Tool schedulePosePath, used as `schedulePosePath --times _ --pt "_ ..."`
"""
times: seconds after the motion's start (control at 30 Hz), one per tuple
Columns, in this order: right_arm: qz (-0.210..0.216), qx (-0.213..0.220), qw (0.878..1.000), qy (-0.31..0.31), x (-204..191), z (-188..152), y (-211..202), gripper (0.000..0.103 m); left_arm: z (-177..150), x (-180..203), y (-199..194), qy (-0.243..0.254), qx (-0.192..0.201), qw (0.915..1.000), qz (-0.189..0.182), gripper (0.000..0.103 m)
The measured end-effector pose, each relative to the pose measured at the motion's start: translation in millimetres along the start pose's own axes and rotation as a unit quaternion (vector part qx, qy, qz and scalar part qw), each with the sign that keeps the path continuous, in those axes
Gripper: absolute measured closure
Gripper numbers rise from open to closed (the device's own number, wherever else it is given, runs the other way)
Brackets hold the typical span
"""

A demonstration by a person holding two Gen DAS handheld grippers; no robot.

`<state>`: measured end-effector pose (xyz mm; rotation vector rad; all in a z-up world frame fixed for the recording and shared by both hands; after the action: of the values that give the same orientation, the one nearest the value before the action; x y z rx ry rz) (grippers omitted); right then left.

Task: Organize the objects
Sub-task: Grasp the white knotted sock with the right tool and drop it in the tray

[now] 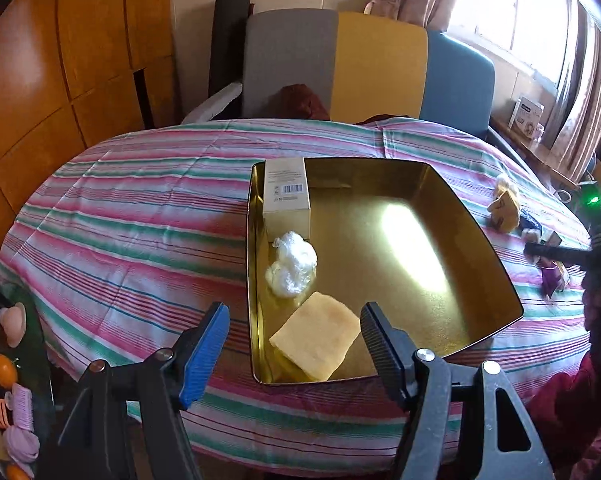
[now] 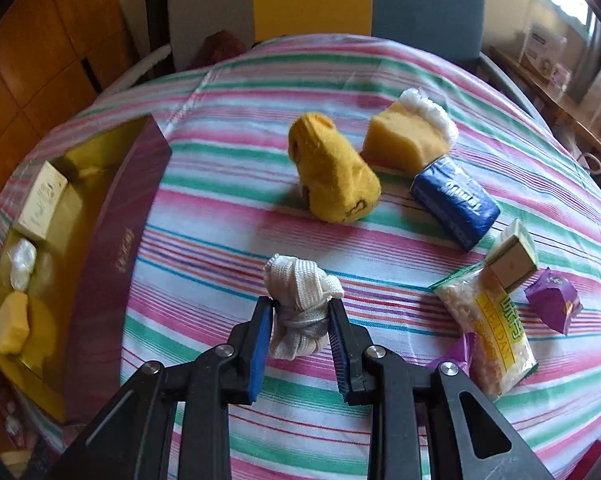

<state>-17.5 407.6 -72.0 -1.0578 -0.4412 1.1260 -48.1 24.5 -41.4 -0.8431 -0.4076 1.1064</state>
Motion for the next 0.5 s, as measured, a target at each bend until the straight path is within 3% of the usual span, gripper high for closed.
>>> schedulePosePath --times 0.3,0.5 --pt "0.074 0.046 0.995 -0.045 -75 -6 -56 0.075 -9 -4 4 -0.012 -0.002 0.9998 -0.014 0.035" --pt "0.139 0.024 0.984 -0.108 -158 -23 -58 0.075 -16 -17 7 -0.034 -0.005 0.9991 -0.026 0.035"
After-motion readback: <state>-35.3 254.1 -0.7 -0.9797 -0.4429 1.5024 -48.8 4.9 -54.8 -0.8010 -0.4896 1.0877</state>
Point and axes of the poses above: each gripper's, at about its wrist camera, not at the fingertips, and y roughly the way its jaws point, x to its right, z to its top, the point moved 3 cm from there along y, roughly the way its jaws point, and after that the axes turned 14 degrees about y, right-handed, at the moved point
